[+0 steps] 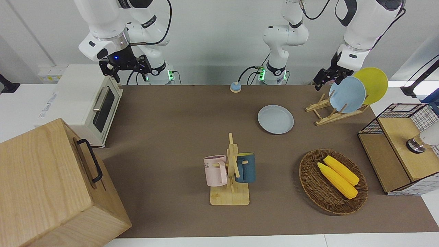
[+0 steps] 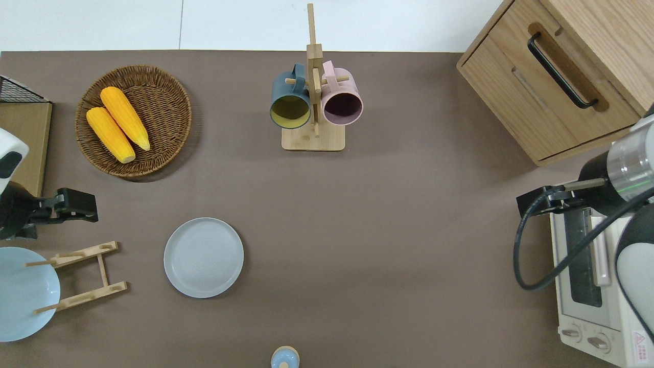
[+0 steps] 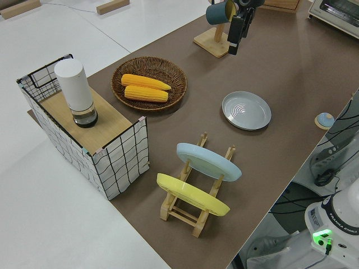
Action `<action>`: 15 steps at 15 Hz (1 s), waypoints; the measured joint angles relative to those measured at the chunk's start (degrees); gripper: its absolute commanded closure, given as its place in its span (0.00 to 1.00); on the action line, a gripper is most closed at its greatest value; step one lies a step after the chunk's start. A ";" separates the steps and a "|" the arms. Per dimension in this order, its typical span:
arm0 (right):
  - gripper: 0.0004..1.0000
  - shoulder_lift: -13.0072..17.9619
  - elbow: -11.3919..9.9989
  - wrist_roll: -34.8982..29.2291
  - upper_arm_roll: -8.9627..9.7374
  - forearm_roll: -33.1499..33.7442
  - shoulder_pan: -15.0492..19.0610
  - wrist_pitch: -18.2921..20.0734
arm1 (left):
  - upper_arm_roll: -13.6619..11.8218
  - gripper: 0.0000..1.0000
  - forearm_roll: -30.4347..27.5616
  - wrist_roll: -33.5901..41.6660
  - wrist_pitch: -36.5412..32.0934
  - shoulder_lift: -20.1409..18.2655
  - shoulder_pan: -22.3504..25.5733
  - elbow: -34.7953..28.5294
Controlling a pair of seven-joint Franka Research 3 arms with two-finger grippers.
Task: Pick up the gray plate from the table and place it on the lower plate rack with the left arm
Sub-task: 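Move the left gripper out toward the gray plate on the table, then grasp the near rim of the gray plate with the left gripper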
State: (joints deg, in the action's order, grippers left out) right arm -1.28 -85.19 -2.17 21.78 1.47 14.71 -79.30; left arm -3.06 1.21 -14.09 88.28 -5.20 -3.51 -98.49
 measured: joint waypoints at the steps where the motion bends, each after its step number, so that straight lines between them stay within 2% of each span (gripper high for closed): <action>1: 0.02 0.00 0.00 0.00 0.00 0.00 0.00 0.00 | -0.07 0.00 0.02 2.15 -0.12 0.00 0.03 -0.17; 7: 0.02 0.00 0.00 0.00 0.00 0.00 0.00 0.00 | 0.84 0.00 0.08 5.71 3.94 0.09 0.01 -5.46; 15: 0.02 0.00 0.00 0.00 0.00 0.00 0.00 0.00 | 1.09 0.01 0.08 8.89 19.88 0.18 0.02 -21.11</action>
State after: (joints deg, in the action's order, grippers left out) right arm -1.28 -85.19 -2.17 21.78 1.47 14.71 -79.30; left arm -1.98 1.29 -5.20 108.16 -5.02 -3.49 -119.60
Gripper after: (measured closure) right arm 0.013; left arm 0.004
